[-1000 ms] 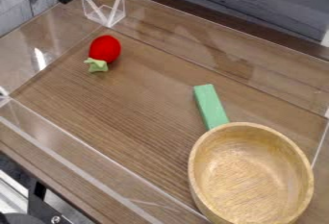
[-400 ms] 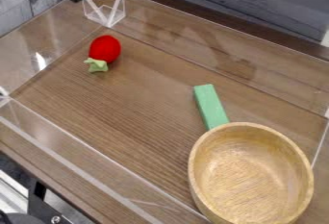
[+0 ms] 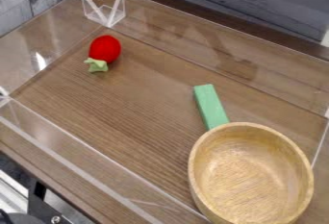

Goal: Move the red object to the left side of the table

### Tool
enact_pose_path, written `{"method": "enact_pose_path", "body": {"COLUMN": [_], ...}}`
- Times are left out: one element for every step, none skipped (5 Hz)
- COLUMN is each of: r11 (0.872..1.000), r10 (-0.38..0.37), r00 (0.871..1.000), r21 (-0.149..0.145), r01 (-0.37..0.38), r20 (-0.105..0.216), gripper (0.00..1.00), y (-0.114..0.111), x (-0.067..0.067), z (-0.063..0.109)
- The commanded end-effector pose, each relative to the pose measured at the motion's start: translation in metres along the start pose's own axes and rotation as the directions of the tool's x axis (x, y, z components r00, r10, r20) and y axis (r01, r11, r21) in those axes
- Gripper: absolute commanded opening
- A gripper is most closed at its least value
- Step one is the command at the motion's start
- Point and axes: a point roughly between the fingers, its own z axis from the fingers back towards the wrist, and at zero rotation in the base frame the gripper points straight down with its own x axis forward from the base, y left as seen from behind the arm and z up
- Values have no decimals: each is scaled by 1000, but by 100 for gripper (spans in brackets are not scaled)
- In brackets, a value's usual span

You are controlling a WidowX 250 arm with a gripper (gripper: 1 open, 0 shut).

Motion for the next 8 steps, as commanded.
{"method": "enact_pose_path", "body": {"r11": [998, 997, 995, 992, 990, 990, 990, 988], "r10": [-37, -52, -68, -96, -104, -100, -95, -93], "r00": [996, 997, 997, 995, 995, 995, 995, 996], "r21": [46, 60, 73, 87, 95, 100, 106, 118], "r01": [33, 48, 66, 95, 104, 100, 96, 94], "r20": [84, 58, 34, 8, -3, -7, -12, -17], "gripper": [100, 0, 0, 0, 0, 100, 100, 100], "y": [-17, -28, -41, -57, -64, -63, -62, -59], "x": [1, 11, 19, 21, 19, 21, 21, 23], "z": [27, 8, -11, -33, -49, -57, -62, -63]}}
